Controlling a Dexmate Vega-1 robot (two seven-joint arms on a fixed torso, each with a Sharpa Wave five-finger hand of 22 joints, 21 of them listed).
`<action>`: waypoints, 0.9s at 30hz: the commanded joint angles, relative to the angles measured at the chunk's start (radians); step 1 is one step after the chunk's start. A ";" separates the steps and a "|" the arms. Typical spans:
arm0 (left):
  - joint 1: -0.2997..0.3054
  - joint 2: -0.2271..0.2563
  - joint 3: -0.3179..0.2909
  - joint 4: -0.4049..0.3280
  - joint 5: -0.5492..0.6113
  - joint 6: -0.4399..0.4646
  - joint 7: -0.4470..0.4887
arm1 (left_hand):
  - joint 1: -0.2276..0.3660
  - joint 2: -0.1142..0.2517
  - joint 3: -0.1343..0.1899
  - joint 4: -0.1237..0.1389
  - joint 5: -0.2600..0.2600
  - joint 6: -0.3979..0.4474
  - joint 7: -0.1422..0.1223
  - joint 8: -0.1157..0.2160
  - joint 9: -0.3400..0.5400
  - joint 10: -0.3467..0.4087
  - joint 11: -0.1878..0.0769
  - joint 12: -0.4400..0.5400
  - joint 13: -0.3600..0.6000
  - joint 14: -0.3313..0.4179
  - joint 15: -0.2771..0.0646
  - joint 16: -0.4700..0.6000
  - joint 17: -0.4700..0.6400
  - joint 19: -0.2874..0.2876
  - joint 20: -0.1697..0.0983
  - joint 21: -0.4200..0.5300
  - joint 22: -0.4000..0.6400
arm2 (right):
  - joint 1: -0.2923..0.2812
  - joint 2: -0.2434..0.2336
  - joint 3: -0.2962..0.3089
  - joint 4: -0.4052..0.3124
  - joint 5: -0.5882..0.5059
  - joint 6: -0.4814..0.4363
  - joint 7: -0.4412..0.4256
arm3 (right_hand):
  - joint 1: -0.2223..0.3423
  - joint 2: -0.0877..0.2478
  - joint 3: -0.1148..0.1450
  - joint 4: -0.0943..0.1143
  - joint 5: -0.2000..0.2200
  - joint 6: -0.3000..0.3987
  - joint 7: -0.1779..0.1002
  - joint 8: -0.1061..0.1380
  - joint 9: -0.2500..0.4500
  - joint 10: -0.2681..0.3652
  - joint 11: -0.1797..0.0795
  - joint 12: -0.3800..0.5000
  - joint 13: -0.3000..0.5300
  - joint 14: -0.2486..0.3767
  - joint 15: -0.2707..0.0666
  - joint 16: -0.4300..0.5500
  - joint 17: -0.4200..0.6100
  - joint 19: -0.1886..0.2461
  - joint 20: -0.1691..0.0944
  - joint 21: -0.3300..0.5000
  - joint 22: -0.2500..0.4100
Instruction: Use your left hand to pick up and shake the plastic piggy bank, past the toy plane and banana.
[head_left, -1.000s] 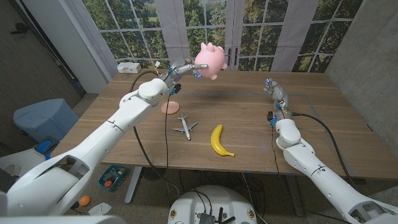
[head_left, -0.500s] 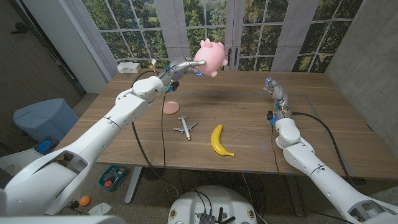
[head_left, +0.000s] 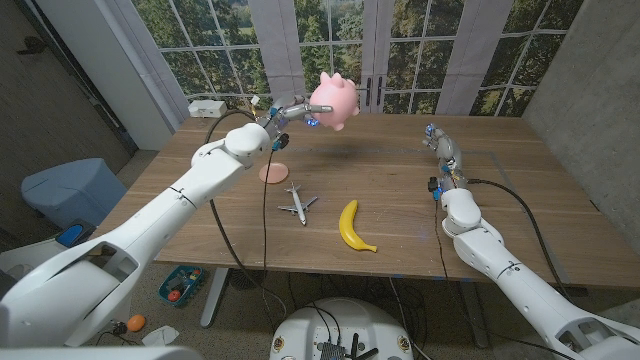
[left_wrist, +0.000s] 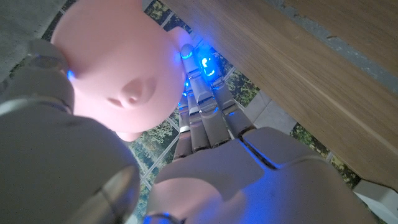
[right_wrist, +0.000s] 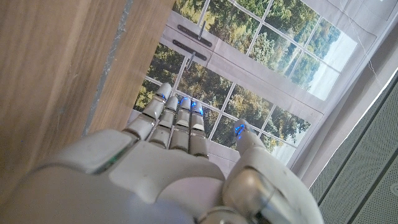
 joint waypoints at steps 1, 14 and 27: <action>0.043 -0.099 0.073 -0.055 0.338 0.202 0.439 | 0.480 0.476 0.007 0.003 0.009 0.409 -0.243 0.004 0.018 0.354 -0.322 0.003 0.003 0.064 -0.149 0.000 0.005 -0.001 -0.044 0.008 -0.001 | 0.008 0.001 -0.004 0.008 0.001 -0.002 0.004 | 0.007 -0.002 0.002 0.006 0.006 -0.002 0.000 -0.002 0.003 0.004 0.003 -0.002 0.002 0.010 0.001 0.000 0.004 0.008 0.000 -0.001 0.004; 0.063 -0.168 0.081 0.001 0.489 0.209 0.582 | 0.478 0.474 0.006 0.003 0.009 0.411 -0.245 0.003 0.018 0.359 -0.323 0.001 0.002 0.066 -0.149 -0.002 0.005 0.004 -0.043 0.012 -0.002 | 0.011 0.002 -0.007 0.011 0.002 -0.003 0.006 | 0.007 -0.002 0.002 0.007 0.006 -0.001 -0.001 -0.002 0.003 0.006 0.002 -0.002 0.002 0.010 -0.003 -0.001 0.005 0.009 -0.001 -0.004 0.004; 0.073 -0.183 0.061 -0.003 0.499 0.217 0.549 | 0.477 0.473 0.006 0.003 0.010 0.414 -0.246 0.003 0.017 0.362 -0.323 0.000 0.003 0.067 -0.149 -0.004 0.004 0.004 -0.042 0.014 -0.002 | 0.012 0.004 -0.007 0.013 0.002 -0.003 0.002 | 0.007 -0.002 0.001 0.007 0.006 -0.001 -0.001 -0.002 0.003 0.004 0.002 -0.003 0.002 0.010 -0.002 -0.003 0.005 0.010 0.000 -0.007 0.004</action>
